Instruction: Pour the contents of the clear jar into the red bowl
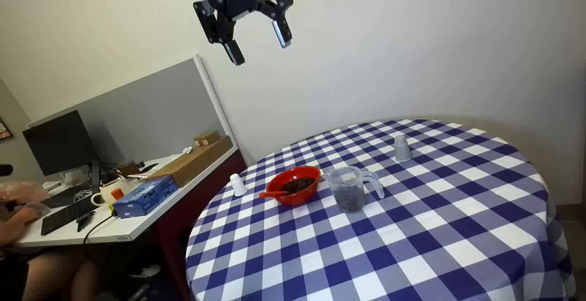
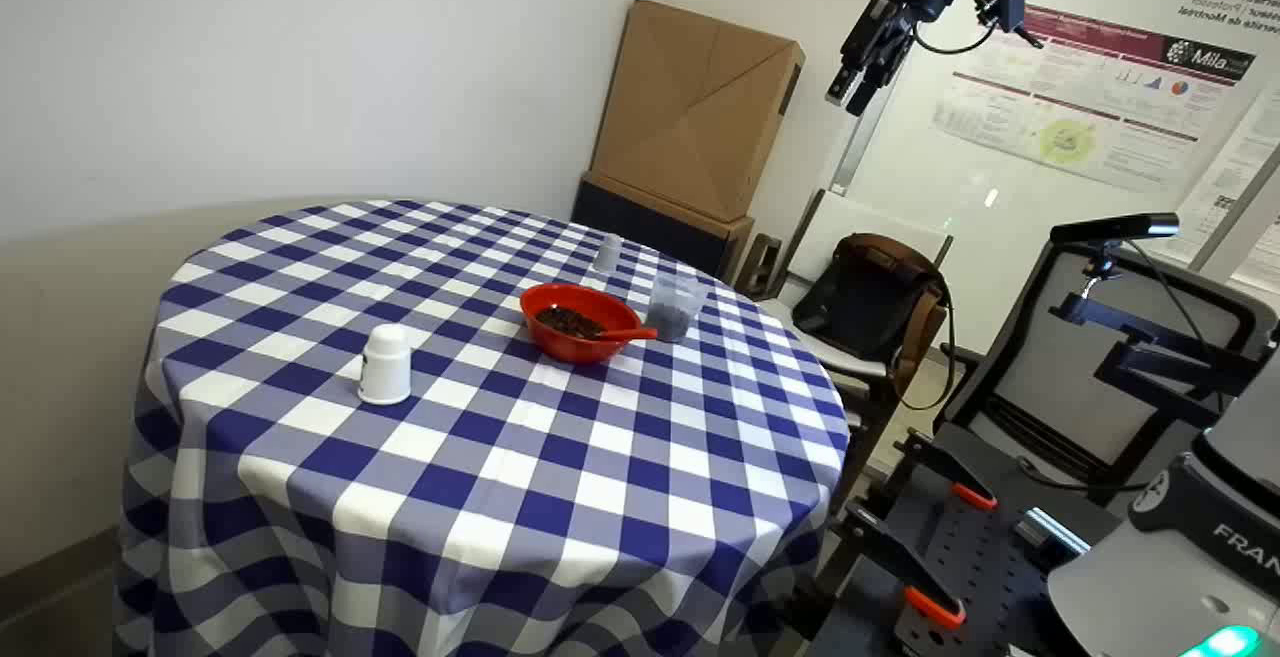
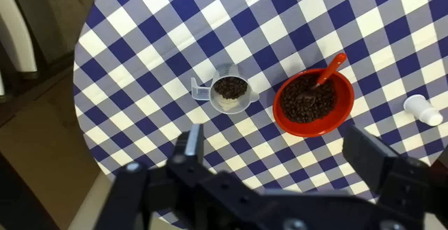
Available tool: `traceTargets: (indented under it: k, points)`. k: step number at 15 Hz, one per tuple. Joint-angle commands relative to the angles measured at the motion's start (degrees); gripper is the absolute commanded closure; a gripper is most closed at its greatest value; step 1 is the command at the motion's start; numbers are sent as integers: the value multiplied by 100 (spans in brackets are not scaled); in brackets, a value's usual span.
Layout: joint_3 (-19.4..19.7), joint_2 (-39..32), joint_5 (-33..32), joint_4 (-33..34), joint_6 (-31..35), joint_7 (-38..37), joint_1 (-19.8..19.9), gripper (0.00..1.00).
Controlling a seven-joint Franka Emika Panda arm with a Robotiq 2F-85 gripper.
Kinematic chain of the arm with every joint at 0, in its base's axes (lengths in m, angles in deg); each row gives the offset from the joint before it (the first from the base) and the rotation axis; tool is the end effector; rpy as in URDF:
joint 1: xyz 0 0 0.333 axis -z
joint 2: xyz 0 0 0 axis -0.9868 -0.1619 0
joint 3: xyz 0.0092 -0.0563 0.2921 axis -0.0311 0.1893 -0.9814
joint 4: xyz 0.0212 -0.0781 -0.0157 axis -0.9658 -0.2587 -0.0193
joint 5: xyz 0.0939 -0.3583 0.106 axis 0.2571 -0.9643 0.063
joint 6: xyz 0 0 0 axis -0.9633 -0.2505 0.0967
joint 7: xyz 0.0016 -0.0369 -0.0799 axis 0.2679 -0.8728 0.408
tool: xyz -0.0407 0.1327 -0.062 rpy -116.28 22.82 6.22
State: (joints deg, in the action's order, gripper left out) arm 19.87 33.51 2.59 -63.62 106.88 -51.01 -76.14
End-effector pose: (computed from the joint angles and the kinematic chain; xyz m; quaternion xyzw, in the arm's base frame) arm 0.4274 -0.1478 0.4071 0.9952 0.0351 0.0909 0.0137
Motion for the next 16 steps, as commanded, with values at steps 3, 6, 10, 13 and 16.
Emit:
traceTargets:
  k: [3, 6, 10, 13, 16]
  points:
    - [-67, -5, 35, 12, -13, 24, 70, 0]
    - [-296, -70, -907, -88, 389, 198, 179, 0]
    - [-384, -766, -1713, 337, 1018, 425, 143, 0]
    - [-316, -1545, -1815, 905, 1428, 1114, 30, 0]
    - [-353, -2543, -1682, 1691, 1622, 1997, 28, 0]
